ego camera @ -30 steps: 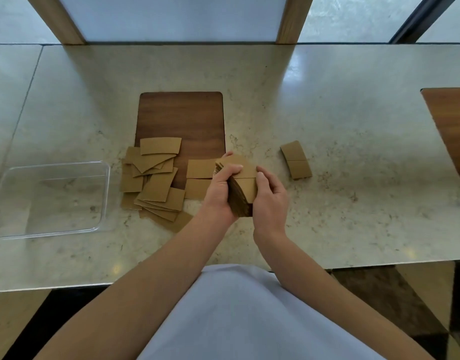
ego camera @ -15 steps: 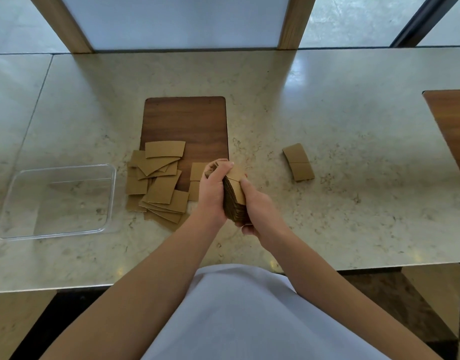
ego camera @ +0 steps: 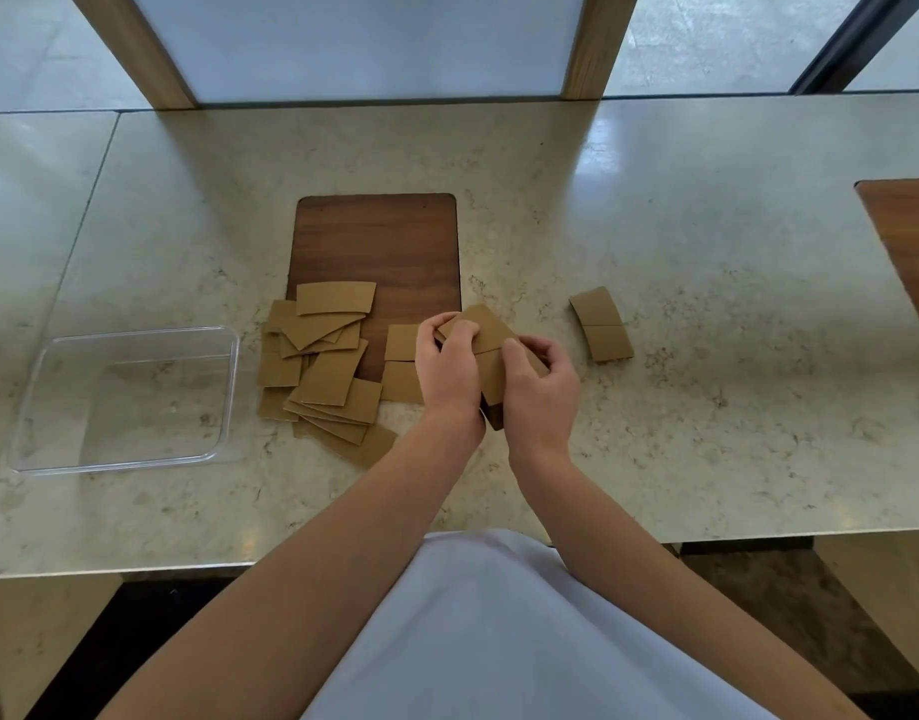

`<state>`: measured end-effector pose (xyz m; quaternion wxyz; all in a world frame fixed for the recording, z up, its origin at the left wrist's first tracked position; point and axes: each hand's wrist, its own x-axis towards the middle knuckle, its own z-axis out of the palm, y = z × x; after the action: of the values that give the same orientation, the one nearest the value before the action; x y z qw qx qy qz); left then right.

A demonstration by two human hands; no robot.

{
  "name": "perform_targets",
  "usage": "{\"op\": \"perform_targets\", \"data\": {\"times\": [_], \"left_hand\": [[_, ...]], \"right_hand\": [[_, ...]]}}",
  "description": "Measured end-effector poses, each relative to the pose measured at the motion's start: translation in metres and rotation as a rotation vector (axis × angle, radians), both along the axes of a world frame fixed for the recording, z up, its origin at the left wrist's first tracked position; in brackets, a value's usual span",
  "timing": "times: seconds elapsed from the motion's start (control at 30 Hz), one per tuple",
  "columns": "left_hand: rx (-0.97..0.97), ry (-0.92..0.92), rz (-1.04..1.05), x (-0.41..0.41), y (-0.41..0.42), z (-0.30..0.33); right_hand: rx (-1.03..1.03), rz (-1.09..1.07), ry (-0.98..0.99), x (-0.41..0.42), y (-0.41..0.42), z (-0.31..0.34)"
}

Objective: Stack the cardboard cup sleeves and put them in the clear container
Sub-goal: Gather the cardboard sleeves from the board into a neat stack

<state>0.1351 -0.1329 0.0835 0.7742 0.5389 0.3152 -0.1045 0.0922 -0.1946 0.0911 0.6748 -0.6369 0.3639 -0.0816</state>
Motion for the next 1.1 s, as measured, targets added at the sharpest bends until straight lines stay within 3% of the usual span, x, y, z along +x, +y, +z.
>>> {"op": "perform_targets", "data": {"times": [0.13,0.27,0.37,0.43,0.53,0.6,0.77,0.93,1.1], "left_hand": [[-0.136,-0.004,0.027,0.001,-0.011,0.008],[-0.146,0.031,0.064,-0.003,-0.019,0.011],[-0.093,0.048,0.062,-0.006,-0.020,0.006],[-0.049,0.047,0.041,-0.006,-0.014,0.002],[0.085,0.016,-0.102,-0.007,-0.002,-0.010],[0.124,-0.019,-0.218,-0.009,-0.002,-0.016],[0.090,-0.041,-0.421,-0.001,-0.022,-0.021],[0.141,-0.062,-0.480,0.028,-0.053,-0.019],[0.055,0.069,-0.615,0.052,-0.078,-0.024]], "right_hand": [[-0.014,-0.111,-0.113,0.008,-0.002,0.009],[-0.149,-0.108,-0.156,0.008,-0.003,0.005],[-0.247,-0.013,-0.155,0.003,-0.003,0.002],[-0.254,0.179,-0.040,0.001,-0.011,0.000],[-0.063,0.534,0.333,0.001,-0.032,0.001],[0.090,0.622,0.459,0.004,-0.051,0.000],[0.248,0.573,0.377,0.014,-0.096,-0.001],[0.302,0.480,0.321,0.033,-0.128,-0.003],[0.275,0.492,0.352,0.059,-0.178,-0.017]]}}
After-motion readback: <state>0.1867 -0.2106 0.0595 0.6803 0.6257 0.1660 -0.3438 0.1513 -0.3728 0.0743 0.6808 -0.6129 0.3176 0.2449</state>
